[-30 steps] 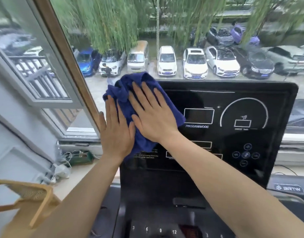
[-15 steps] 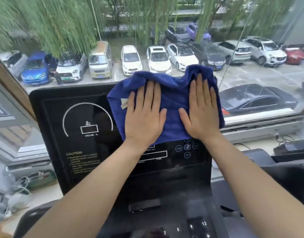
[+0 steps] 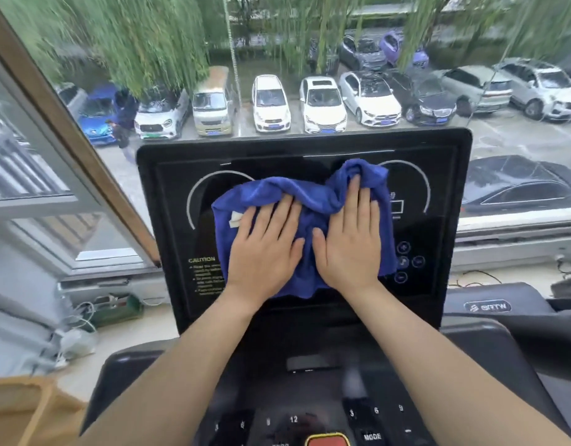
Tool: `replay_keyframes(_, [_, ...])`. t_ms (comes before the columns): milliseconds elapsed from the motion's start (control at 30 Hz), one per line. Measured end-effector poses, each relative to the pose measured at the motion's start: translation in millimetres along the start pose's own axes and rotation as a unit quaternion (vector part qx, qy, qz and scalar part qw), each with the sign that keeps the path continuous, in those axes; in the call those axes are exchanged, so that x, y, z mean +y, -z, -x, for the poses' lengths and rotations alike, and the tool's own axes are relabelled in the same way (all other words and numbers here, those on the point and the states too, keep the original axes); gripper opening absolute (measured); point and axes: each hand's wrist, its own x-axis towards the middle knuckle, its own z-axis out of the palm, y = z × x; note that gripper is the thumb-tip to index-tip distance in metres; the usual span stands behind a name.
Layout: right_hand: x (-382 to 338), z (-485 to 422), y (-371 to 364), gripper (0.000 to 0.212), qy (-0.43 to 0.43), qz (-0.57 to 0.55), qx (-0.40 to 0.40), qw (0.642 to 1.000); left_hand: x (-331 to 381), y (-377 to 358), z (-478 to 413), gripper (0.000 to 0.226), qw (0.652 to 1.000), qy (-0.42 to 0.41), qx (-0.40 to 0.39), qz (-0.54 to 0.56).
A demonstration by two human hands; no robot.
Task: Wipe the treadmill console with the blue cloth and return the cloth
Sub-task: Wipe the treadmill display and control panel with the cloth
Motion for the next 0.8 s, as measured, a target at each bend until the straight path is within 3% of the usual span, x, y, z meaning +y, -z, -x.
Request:
replay_keyframes(233, [-112.7,-27.9,-19.1,0.071,0.158,-0.014,-0.021,0.987,-80.4,-3.2,53.1,0.058,0.985,0.173,0.016,-0.003])
replay_keyframes(300, [-127.9,-21.9,-24.0,0.07,0.196,-0.013,-0.007,0.98,-88.9,-6.5,73.1,0.059,0.982,0.188,0.026,0.015])
replay_keyframes(433, [-132.5,5.7,-33.2,0.07,0.269,0.023,-0.049,0.961,-81.0,-12.4,105.5,0.065,0.983,0.178,0.025,0.021])
replay_keyframes(600, [-93.3,41.7,-39.3,0.071,0.295,0.052,-0.071,0.951,-50.9,-17.8,125.3,0.061,0.988,0.145,-0.05,0.004])
replay_keyframes(800, [-6.2,33.2,-21.5,0.073,0.259,0.077,-0.041,0.962,2.2,-20.7,72.1,0.064,0.997,0.065,-0.047,0.005])
